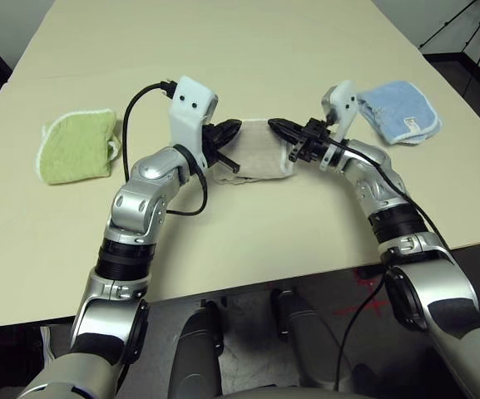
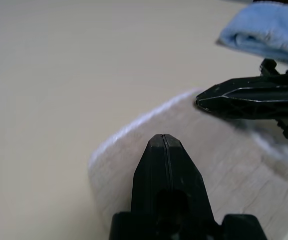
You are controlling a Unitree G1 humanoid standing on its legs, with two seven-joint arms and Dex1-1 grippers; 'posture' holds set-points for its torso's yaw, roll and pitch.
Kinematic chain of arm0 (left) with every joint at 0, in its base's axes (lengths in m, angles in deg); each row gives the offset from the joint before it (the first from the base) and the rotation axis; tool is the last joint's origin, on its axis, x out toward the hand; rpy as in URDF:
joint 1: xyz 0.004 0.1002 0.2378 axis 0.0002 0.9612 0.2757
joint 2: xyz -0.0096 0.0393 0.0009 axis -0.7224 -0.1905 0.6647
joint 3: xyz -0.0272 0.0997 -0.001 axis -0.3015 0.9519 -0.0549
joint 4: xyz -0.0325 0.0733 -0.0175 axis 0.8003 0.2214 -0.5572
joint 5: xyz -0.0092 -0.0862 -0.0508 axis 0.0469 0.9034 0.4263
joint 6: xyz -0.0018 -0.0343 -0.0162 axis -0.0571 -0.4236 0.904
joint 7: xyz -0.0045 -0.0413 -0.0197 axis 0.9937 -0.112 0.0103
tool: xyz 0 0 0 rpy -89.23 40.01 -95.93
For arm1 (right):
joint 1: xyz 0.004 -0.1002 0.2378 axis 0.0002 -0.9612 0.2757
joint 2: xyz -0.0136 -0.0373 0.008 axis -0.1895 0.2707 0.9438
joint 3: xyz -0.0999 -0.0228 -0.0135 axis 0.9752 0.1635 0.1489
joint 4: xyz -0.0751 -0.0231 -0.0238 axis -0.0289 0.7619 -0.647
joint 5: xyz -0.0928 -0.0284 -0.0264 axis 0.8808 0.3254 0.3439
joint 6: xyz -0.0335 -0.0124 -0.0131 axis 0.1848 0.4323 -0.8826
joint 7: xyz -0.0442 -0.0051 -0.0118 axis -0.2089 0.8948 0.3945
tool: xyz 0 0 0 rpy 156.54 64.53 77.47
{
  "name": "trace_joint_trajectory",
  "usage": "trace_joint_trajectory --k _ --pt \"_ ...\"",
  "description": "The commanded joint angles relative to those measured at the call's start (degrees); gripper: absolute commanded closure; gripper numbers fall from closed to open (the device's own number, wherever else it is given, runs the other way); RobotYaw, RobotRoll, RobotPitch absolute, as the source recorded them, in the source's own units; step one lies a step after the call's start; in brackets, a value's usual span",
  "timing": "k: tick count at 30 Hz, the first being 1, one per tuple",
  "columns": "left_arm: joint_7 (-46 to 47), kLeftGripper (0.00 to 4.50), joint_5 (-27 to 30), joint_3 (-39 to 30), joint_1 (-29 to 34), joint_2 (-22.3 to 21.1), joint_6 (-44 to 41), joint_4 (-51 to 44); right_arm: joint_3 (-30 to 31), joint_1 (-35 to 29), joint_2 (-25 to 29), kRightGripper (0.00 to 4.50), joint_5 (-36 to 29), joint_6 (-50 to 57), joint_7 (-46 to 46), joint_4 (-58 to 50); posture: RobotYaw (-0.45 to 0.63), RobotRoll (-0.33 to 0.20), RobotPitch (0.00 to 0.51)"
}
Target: Fold the towel and set it aside.
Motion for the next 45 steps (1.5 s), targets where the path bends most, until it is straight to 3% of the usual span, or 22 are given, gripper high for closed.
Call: trace_joint_trajectory --k 1,7,15,26,29,38,45 --pt "-0.7 4.50 -2.3 1.4 0.0 0.0 3.7 4.6 1.1 0.8 0.2 4.46 2.9 -2.1 1.5 5.7 -0.13 0.000 0.174" --pt "-0.4 4.50 -4.4 1.5 -1.0 1.1 8.2 11.9 2.0 0.8 0.2 4.46 5.9 -3.1 3.5 11.3 -0.13 0.000 0.182" --pt "-0.8 4.50 -5.1 1.1 -0.6 1.7 9.8 14.2 1.4 0.8 0.0 4.46 6.7 -4.5 4.1 13.2 -0.13 0.000 0.187" --pt "-1.8 4.50 0.8 -6.7 1.2 -1.4 5.8 2.9 -3.0 2.3 0.9 4.46 1.0 -5.2 -0.2 7.4 -0.11 0.000 0.173" --pt "-2.1 3.68 4.2 -10.3 6.1 -4.1 1.0 -6.8 -3.7 1.0 2.0 3.44 -1.5 -5.4 -3.3 2.1 -0.09 0.000 0.168" --pt "0.1 0.10 9.2 -17.8 17.3 -8.2 -6.4 -22.4 -3.5 -4.2 3.3 0.03 -4.4 -2.2 -7.5 -9.5 -0.05 0.000 0.161" --pt "-4.0 0.04 17.0 -21.8 25.5 -8.6 -5.0 -29.1 -3.4 -9.3 4.5 0.01 -6.7 2.2 -9.5 -17.8 -0.04 0.000 0.165"
